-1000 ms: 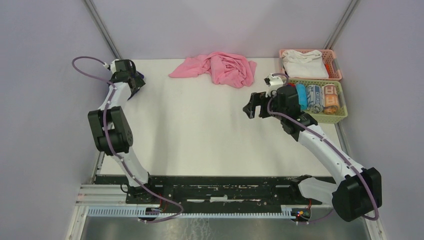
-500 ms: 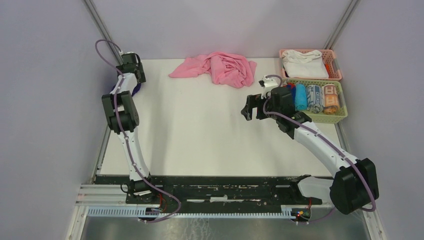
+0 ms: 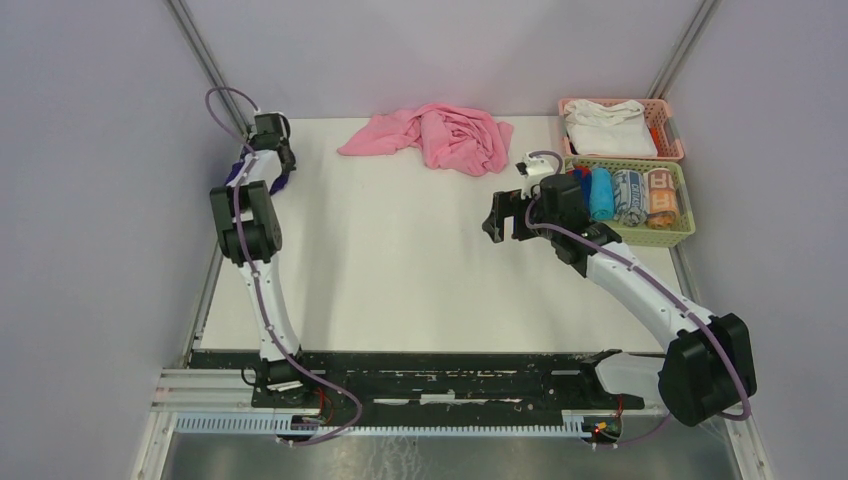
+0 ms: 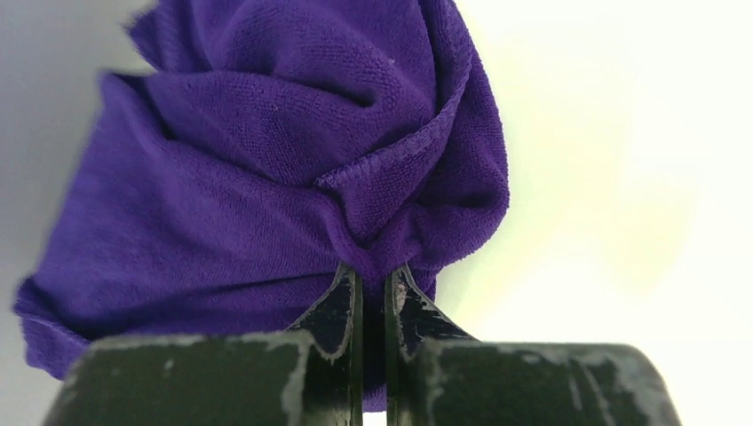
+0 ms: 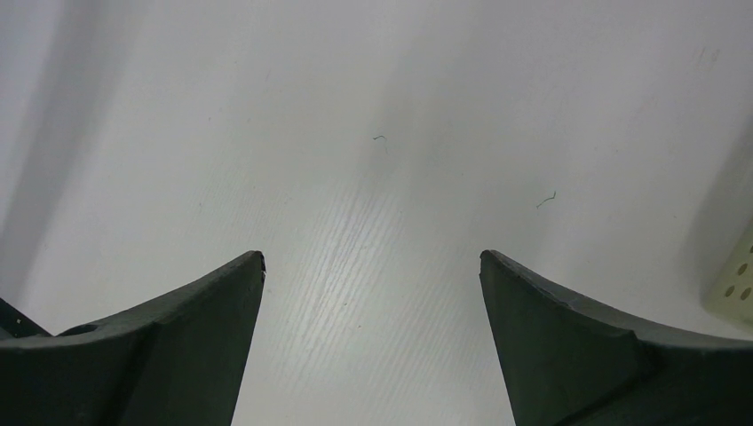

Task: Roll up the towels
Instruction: Move the towel to the center of the board, then flatten out the towel at the center of the board.

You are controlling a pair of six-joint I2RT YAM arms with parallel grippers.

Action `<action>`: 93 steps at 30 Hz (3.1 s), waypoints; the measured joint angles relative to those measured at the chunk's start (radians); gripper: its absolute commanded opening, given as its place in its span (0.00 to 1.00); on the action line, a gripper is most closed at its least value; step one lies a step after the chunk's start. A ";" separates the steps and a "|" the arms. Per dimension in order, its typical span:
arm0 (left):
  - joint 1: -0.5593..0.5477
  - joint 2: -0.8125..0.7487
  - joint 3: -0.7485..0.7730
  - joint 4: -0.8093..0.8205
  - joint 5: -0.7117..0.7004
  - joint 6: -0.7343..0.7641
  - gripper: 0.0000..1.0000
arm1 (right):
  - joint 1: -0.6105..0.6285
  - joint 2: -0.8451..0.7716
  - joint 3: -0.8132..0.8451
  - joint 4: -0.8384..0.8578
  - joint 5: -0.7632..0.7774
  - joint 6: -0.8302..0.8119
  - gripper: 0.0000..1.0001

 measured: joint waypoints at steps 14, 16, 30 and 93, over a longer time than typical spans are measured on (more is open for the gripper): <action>-0.557 -0.322 -0.401 0.006 0.089 -0.240 0.11 | 0.016 0.005 -0.006 -0.003 -0.004 0.001 0.98; -0.623 -0.365 -0.446 0.007 0.094 -0.263 0.15 | 0.018 0.003 -0.008 -0.002 -0.004 0.000 0.98; -0.787 -0.756 -0.732 -0.003 0.127 -0.362 0.61 | 0.021 0.019 -0.013 -0.004 -0.004 -0.012 0.97; -0.805 -1.101 -0.438 -0.175 -0.079 -0.432 0.52 | 0.021 0.123 -0.018 0.004 -0.029 -0.026 0.93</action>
